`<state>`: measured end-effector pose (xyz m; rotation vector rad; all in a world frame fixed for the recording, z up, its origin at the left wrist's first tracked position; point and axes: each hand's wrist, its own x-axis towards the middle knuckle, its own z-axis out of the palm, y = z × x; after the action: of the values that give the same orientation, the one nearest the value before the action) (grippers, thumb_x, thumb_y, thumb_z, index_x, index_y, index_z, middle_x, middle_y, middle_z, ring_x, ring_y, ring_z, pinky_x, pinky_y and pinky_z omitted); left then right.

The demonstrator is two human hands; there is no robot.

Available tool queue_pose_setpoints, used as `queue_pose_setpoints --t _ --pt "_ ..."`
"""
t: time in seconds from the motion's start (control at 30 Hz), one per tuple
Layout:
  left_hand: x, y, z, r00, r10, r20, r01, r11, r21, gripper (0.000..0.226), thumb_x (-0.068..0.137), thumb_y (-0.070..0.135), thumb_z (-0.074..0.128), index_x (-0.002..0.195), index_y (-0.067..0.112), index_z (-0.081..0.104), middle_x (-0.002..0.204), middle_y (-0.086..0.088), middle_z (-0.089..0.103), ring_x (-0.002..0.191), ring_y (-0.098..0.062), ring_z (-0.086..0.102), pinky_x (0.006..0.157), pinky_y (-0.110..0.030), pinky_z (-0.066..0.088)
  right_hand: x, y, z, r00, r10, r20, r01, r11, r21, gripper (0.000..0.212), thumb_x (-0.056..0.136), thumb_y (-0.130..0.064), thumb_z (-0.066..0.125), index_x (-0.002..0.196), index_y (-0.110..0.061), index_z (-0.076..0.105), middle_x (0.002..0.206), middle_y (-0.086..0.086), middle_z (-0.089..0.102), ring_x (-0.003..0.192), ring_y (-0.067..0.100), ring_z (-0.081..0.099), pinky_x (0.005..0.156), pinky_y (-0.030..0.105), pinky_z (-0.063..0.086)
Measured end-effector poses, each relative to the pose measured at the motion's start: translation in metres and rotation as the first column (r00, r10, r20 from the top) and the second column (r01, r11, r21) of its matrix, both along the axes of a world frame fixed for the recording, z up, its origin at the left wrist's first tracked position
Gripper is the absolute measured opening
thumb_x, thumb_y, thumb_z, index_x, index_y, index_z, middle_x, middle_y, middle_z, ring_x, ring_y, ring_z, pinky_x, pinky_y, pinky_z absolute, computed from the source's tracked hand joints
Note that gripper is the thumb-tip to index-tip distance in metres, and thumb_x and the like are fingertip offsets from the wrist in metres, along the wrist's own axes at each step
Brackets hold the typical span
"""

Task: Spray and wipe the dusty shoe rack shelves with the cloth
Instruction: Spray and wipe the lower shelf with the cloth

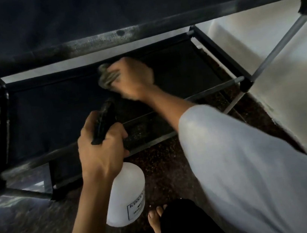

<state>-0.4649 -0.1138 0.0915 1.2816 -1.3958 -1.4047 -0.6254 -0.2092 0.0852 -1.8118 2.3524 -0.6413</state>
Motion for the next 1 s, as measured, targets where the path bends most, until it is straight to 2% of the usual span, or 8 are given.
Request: queue_pose_setpoints --t 0.1,0.27,0.37,0.47,0.57,0.73,0.83,1.0 --pt "-0.011 0.003 -0.007 0.999 -0.034 -0.007 0.035 0.998 0.052 0.057 0.065 0.021 0.052 0.118 0.001 0.056 0.070 0.001 0.063 0.044 -0.008 0.056 0.047 -0.031 0.046 -0.091 0.002 0.000 0.920 -0.386 -0.069 0.381 0.921 -0.075 0.022 0.091 -0.036 0.052 0.101 -0.027 0.070 0.098 -0.006 0.070 0.092 0.017 0.066 0.065 0.023 0.037" --pt "-0.019 0.010 -0.005 0.998 -0.060 -0.030 0.062 0.996 0.059 0.020 0.065 0.018 0.050 0.082 0.008 0.055 0.073 -0.012 0.056 0.040 -0.014 0.050 0.049 -0.036 0.046 -0.169 0.035 0.015 0.790 -0.604 -0.102 0.606 0.795 -0.015 0.028 0.097 -0.032 0.050 0.121 -0.024 0.062 0.121 0.001 0.064 0.109 0.022 0.061 0.082 0.029 0.045" --pt "-0.020 0.009 -0.005 0.999 -0.044 0.010 0.044 0.998 0.045 0.027 0.064 0.018 0.050 0.086 0.003 0.055 0.074 -0.012 0.057 0.040 -0.012 0.051 0.051 -0.037 0.048 -0.139 0.041 0.024 0.843 -0.537 -0.042 0.538 0.842 0.031 0.023 0.095 -0.032 0.051 0.109 -0.027 0.068 0.107 -0.003 0.069 0.084 0.014 0.064 0.066 0.019 0.042" --pt "-0.021 0.008 -0.007 0.999 -0.036 0.023 0.035 0.998 0.054 0.033 0.064 0.019 0.051 0.093 0.003 0.057 0.070 -0.004 0.059 0.042 -0.011 0.053 0.052 -0.037 0.047 -0.069 0.062 0.020 0.992 -0.102 0.078 0.090 0.986 0.143 0.028 0.082 -0.037 0.068 0.111 -0.036 0.066 0.108 -0.010 0.068 0.097 0.011 0.064 0.081 0.028 0.050" --pt "-0.020 0.007 -0.015 1.000 -0.013 0.017 0.012 0.999 0.051 0.044 0.067 0.019 0.051 0.106 0.000 0.059 0.063 0.005 0.062 0.040 -0.013 0.053 0.053 -0.037 0.046 -0.028 0.087 0.020 0.979 0.157 0.130 -0.180 0.966 0.186 0.032 0.083 -0.030 0.071 0.111 -0.042 0.064 0.120 -0.016 0.061 0.107 0.005 0.056 0.086 0.025 0.044" --pt "-0.020 0.010 -0.012 1.000 -0.006 0.015 0.005 0.999 0.036 0.005 0.080 0.009 0.054 0.082 0.012 0.057 0.065 0.005 0.061 0.042 -0.009 0.054 0.060 -0.043 0.049 -0.112 0.104 0.038 0.981 -0.148 0.125 0.113 0.960 0.254 0.035 0.082 -0.022 0.070 0.112 -0.039 0.063 0.128 -0.010 0.056 0.120 0.012 0.050 0.093 0.028 0.036" --pt "-0.021 0.010 -0.007 1.000 -0.020 0.006 0.020 0.999 0.049 0.018 0.066 0.018 0.051 0.081 0.009 0.056 0.071 -0.005 0.060 0.045 -0.006 0.056 0.060 -0.044 0.050 -0.152 0.124 0.043 0.948 -0.303 0.094 0.274 0.931 0.243 0.032 0.082 -0.018 0.071 0.110 -0.033 0.065 0.136 -0.001 0.049 0.125 0.020 0.045 0.097 0.030 0.034" --pt "-0.022 0.008 -0.010 1.000 -0.010 -0.027 0.012 0.997 0.073 0.017 0.065 0.016 0.050 0.078 0.006 0.054 0.071 -0.009 0.057 0.043 -0.013 0.053 0.056 -0.043 0.047 -0.100 0.105 0.039 0.982 -0.191 -0.018 0.190 0.960 0.203 0.027 0.083 -0.024 0.069 0.107 -0.034 0.067 0.122 -0.006 0.061 0.112 0.014 0.057 0.086 0.025 0.040"
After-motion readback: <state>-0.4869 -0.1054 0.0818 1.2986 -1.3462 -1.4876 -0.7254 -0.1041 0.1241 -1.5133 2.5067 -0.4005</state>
